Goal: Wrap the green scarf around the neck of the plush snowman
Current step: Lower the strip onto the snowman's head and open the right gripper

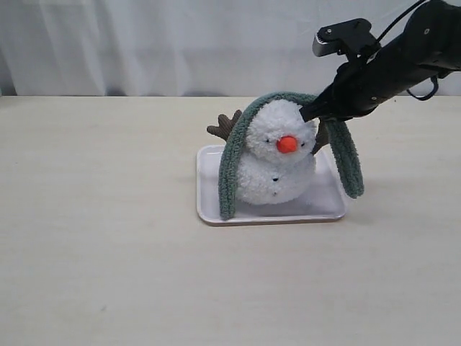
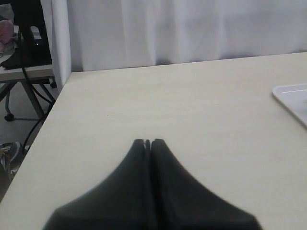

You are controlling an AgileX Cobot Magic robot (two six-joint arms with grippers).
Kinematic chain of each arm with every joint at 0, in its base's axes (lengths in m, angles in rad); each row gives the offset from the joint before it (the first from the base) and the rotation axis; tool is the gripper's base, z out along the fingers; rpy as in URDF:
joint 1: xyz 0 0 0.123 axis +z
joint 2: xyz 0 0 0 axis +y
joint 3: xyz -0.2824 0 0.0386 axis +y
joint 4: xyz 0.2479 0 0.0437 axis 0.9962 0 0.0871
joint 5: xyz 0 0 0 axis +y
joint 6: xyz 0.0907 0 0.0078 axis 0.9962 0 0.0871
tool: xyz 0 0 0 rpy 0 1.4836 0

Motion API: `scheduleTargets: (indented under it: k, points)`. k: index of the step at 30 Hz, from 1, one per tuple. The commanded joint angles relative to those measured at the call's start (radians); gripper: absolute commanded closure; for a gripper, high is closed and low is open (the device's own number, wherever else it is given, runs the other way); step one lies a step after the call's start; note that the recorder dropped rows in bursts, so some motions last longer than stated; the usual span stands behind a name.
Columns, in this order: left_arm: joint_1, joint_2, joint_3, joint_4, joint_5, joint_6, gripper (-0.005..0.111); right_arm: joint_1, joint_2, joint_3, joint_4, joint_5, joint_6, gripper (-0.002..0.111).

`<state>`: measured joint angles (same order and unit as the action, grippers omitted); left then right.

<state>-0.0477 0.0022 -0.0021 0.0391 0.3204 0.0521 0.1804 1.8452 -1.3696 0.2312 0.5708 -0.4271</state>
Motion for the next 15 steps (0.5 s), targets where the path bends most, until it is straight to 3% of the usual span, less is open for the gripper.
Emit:
scheduleTargets:
  k: [1, 15]
  points:
    - [0.001, -0.002, 0.002, 0.001, -0.01, -0.001, 0.107, -0.005, 0.035, -0.04, -0.012, -0.016, 0.05, 0.104]
    - [0.001, -0.002, 0.002, 0.001, -0.01, -0.001, 0.107, -0.005, 0.157, -0.135, -0.01, 0.032, 0.133, 0.104]
